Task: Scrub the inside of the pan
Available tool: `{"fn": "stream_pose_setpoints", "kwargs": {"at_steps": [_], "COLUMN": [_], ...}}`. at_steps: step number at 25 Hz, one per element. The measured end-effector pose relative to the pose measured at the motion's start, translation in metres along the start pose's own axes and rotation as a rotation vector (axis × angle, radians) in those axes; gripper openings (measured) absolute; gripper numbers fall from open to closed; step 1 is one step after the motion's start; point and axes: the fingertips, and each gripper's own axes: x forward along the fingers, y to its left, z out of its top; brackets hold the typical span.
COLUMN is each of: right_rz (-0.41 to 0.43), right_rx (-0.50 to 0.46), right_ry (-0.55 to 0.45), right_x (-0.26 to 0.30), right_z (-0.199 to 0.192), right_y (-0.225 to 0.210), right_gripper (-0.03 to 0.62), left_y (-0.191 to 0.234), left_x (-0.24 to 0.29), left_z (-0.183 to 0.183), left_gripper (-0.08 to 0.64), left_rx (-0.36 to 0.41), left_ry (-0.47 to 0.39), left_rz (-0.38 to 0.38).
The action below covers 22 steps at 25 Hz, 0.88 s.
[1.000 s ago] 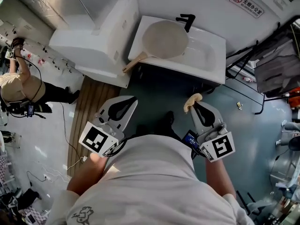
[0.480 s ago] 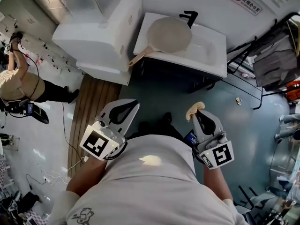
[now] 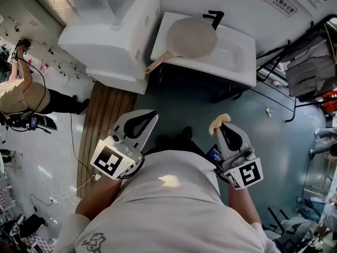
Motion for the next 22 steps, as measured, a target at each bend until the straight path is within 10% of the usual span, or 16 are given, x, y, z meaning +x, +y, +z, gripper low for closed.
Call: {"fn": "stream_pose_setpoints", "kwargs": {"at_steps": [22], "right_rz": [-0.004], "right_rx": [-0.01], "right_ry": [0.006], "right_x": [0.001], "right_z": [0.001], "right_y": [0.012], "right_gripper": [0.02], "left_y": [-0.002], "left_x": [-0.008], "left_z": [-0.005], "left_gripper": [-0.002], "left_rx": [-0.006], "left_ry": [0.007], "left_rz": [-0.016]}}
